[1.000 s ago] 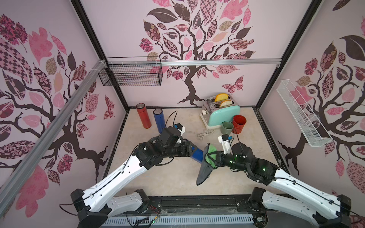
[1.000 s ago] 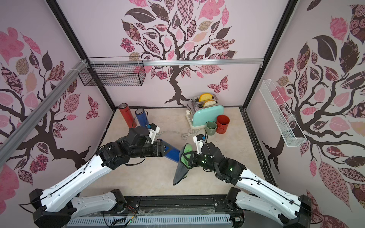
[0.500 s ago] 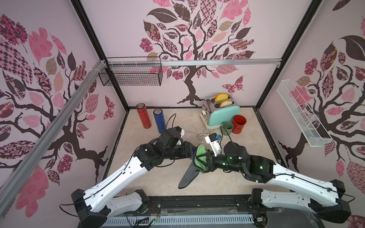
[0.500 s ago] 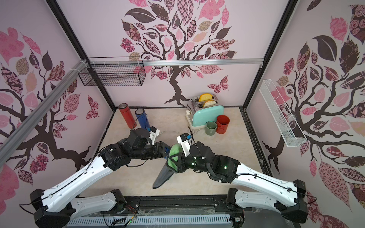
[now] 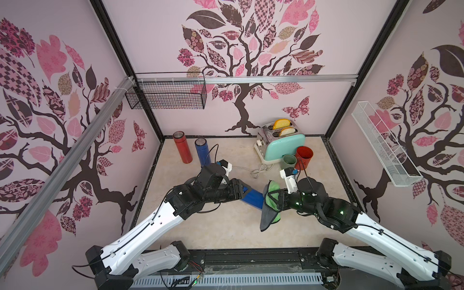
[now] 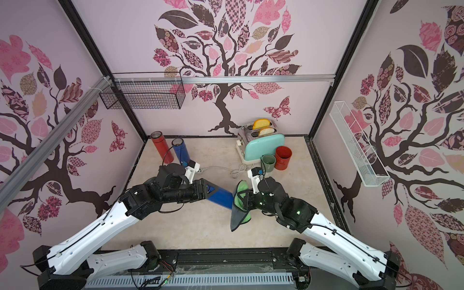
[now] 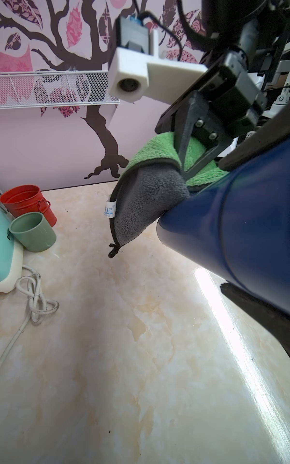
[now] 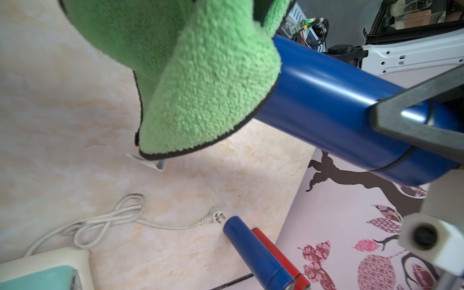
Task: Wipe the surface of the thermos
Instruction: Wipe the dirt from the surface of the thermos.
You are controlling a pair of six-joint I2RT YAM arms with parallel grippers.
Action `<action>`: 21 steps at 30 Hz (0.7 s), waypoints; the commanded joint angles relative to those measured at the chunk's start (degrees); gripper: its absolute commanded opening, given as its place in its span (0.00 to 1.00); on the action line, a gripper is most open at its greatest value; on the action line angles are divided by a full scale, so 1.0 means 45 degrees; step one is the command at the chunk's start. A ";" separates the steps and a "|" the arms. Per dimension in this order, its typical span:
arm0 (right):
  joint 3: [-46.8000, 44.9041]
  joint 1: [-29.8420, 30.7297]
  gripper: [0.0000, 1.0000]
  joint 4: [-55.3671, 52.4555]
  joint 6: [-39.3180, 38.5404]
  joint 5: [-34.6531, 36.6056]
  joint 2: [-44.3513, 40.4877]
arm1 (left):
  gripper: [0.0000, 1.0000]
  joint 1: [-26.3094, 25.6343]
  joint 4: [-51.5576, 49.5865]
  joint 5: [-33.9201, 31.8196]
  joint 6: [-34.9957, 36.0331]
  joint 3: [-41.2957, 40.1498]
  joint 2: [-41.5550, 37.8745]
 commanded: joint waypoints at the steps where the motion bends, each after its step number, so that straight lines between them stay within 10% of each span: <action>1: 0.0960 0.2221 0.00 0.0533 -0.0046 0.0947 0.0875 | 0.00 0.0019 0.1911 0.0558 -0.0453 0.0166 0.0117; 9: 0.2050 0.3371 0.00 0.1678 -0.0402 0.1056 0.2785 | 0.00 0.0007 0.1942 0.0682 -0.0562 0.0481 0.0268; 21: 0.0365 0.2847 0.00 -0.2608 -0.0188 0.6683 0.0226 | 0.00 0.0274 0.1359 0.0516 -0.0500 0.0658 -0.0305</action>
